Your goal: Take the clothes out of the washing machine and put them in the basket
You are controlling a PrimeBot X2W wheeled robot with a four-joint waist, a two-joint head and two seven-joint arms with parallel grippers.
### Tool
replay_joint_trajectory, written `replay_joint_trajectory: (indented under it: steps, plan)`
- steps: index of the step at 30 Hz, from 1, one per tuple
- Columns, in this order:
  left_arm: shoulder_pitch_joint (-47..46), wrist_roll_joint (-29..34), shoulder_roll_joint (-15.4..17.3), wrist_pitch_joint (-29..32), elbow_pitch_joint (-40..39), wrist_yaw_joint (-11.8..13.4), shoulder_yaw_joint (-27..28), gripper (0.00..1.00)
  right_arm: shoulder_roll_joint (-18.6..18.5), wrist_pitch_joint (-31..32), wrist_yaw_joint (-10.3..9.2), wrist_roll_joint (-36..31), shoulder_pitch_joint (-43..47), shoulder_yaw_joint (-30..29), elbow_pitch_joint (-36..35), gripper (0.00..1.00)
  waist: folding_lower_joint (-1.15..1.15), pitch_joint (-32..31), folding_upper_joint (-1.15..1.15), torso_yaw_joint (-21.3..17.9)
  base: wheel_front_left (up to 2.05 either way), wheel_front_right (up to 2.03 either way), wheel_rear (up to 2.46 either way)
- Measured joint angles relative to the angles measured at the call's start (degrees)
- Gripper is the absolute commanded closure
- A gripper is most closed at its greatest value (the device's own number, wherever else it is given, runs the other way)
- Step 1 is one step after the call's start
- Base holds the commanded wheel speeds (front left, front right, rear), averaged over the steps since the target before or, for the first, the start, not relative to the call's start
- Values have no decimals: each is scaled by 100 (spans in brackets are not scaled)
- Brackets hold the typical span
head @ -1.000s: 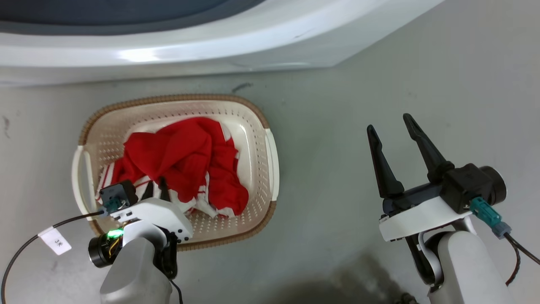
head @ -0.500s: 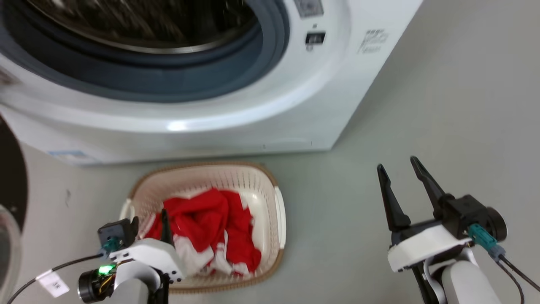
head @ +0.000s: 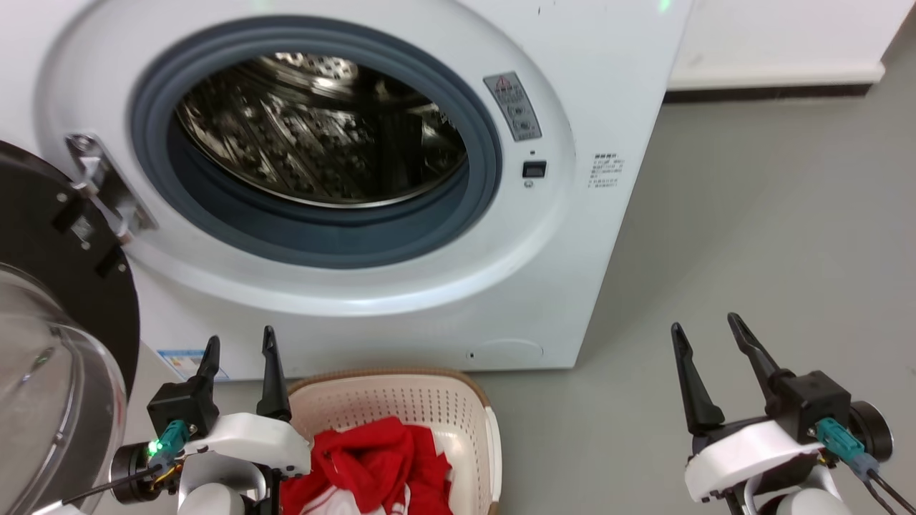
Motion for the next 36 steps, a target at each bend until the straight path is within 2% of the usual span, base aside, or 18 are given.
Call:
replay_joint_trajectory:
  steps: [7,14,21,36]
  plan:
    - [349,326,-2,0,-990,-22,-218,0,0,183,0,-81,255,-126,-330,0,0,-399,0,72,0,0,0]
    - [900,564,56,0,-1605,-68,-401,0,-1,327,0,-86,506,-118,-628,0,0,-608,0,111,0,0,0]
    - [1244,617,89,77,-1766,-52,-523,0,-1,360,0,-1,696,-145,-702,0,1,-683,0,126,0,0,0]
    - [1323,609,159,137,-1796,-16,-612,0,0,402,0,15,739,-86,-720,0,2,-726,0,132,0,0,0]
